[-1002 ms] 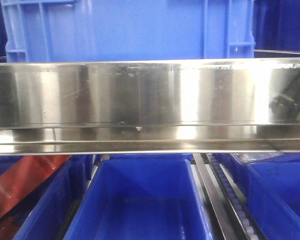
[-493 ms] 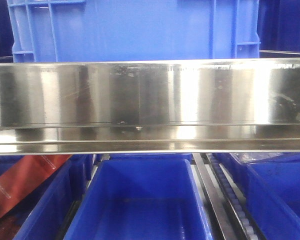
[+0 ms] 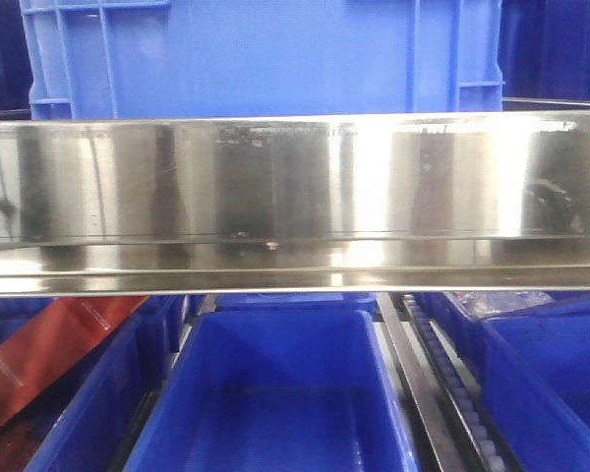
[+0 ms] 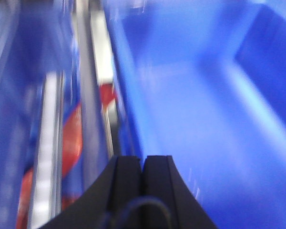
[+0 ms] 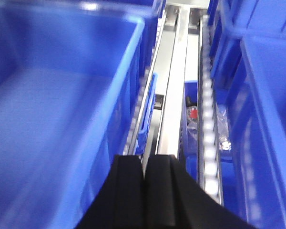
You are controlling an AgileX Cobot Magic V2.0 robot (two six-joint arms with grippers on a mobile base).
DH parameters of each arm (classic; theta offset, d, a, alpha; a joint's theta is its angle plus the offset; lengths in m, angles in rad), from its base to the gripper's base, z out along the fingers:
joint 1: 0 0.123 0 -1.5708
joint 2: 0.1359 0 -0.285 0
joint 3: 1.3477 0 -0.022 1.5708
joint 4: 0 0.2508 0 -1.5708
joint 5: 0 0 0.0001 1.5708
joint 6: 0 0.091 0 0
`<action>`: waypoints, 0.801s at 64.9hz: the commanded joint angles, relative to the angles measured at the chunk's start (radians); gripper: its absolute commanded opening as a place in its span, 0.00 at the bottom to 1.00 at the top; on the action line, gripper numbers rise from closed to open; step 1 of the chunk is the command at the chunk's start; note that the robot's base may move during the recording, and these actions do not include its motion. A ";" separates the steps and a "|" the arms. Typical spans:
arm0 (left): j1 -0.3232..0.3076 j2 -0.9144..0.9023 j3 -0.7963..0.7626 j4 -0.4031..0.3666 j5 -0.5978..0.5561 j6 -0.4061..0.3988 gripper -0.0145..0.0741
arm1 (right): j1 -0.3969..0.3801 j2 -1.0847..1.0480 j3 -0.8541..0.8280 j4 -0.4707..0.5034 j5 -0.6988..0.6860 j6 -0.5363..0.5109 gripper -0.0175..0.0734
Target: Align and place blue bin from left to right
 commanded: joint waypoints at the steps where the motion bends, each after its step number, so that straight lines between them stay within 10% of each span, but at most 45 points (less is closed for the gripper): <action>1: -0.002 -0.108 0.129 -0.013 -0.108 -0.008 0.04 | -0.004 -0.095 0.136 -0.015 -0.126 -0.002 0.12; 30: -0.002 -0.767 0.945 -0.013 -0.720 -0.026 0.04 | -0.004 -0.619 0.910 -0.015 -0.585 -0.002 0.12; 52: -0.002 -1.196 1.344 -0.019 -0.777 -0.026 0.04 | -0.003 -1.059 1.303 -0.015 -0.720 -0.002 0.12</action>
